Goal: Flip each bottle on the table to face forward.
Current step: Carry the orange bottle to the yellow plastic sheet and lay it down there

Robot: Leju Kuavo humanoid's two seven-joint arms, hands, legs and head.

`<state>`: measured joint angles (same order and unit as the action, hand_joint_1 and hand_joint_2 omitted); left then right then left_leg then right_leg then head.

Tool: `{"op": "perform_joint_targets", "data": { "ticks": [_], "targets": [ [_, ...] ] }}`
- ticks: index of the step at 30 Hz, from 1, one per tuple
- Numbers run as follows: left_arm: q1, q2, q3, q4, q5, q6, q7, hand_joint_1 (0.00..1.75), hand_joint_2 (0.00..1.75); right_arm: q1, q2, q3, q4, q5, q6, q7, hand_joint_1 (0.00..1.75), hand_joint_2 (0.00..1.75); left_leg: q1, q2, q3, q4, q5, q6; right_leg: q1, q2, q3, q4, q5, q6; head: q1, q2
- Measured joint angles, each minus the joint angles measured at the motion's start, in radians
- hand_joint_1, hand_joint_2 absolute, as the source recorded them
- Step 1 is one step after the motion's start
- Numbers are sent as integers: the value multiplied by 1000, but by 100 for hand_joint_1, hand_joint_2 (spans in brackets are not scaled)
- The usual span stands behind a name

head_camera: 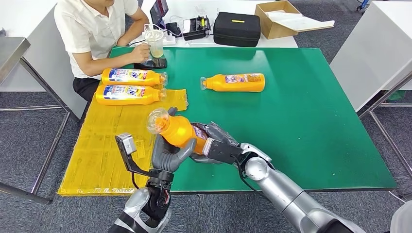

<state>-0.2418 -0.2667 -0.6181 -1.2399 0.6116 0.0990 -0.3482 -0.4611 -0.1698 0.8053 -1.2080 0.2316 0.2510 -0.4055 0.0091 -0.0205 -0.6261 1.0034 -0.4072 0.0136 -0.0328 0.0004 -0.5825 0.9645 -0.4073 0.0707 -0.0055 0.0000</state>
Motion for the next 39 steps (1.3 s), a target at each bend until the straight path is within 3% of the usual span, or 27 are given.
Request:
{"op": "perform_joint_targets", "data": {
  "ticks": [4, 12, 13, 16, 17, 20, 21, 24, 25, 33, 39],
  "targets": [
    [-5, -7, 1, 13, -60, 56, -41, 0, 175, -4, 8, 5, -10, -5, 1, 0, 175, 175, 0, 0, 0, 0, 0, 0, 0, 0, 0, 0, 0, 0, 0, 0],
    [-17, -17, 6, 38, -57, 44, -59, 0, 175, -22, 19, 22, -14, -39, 21, 2, 175, 175, 0, 0, 0, 0, 0, 0, 0, 0, 0, 0, 0, 0, 0, 0],
    [-18, -18, 7, 40, -58, 41, -63, 34, 175, -24, 19, 24, -14, -42, 22, 2, 175, 175, 0, 0, 0, 0, 0, 0, 0, 0, 0, 0, 0, 0, 0, 0],
    [-20, -19, 12, 41, -60, 34, -69, 164, 175, -28, 19, 28, -14, -46, 22, 2, 175, 175, 0, 0, 0, 0, 0, 0, 0, 0, 0, 0, 0, 0, 0, 0],
    [-20, -20, 12, 41, -61, 34, -69, 175, 175, -29, 19, 29, -14, -47, 22, 3, 175, 175, 0, 0, 0, 0, 0, 0, 0, 0, 0, 0, 0, 0, 0, 0],
    [-21, -21, 16, 41, -61, 31, -72, 175, 175, -30, 19, 31, -14, -51, 23, 3, 173, 175, 0, 0, 0, 0, 0, 0, 0, 0, 0, 0, 0, 0, 0, 0],
    [-21, -22, 18, 41, -58, 30, -74, 175, 175, -30, 19, 31, -14, -53, 23, 3, 164, 175, 0, 0, 0, 0, 0, 0, 0, 0, 0, 0, 0, 0, 0, 0],
    [-20, -23, 26, 40, -45, 24, -81, 175, 175, -29, 19, 33, -14, -58, 22, 3, 34, 175, 0, 0, 0, 0, 0, 0, 0, 0, 0, 0, 0, 0, 0, 0],
    [-20, -24, 29, 40, -42, 23, -84, 175, 175, -28, 19, 33, -14, -60, 21, 3, 0, 175, 0, 0, 0, 0, 0, 0, 0, 0, 0, 0, 0, 0, 0, 0],
    [-18, -24, 40, 39, -16, 33, -87, 175, 175, -1, 25, 33, -14, -65, -8, 0, 0, 175, 0, 0, 0, 0, 0, 0, 0, 0, -1, 0, 0, 0, 0, 0],
    [-18, -24, 48, 45, -31, 101, -87, 175, 175, 33, 26, 31, -15, -14, -63, -10, 0, 175, 0, 0, 0, 0, 0, 0, 0, 0, -1, 0, 0, 0, 0, 0]
  ]
}}
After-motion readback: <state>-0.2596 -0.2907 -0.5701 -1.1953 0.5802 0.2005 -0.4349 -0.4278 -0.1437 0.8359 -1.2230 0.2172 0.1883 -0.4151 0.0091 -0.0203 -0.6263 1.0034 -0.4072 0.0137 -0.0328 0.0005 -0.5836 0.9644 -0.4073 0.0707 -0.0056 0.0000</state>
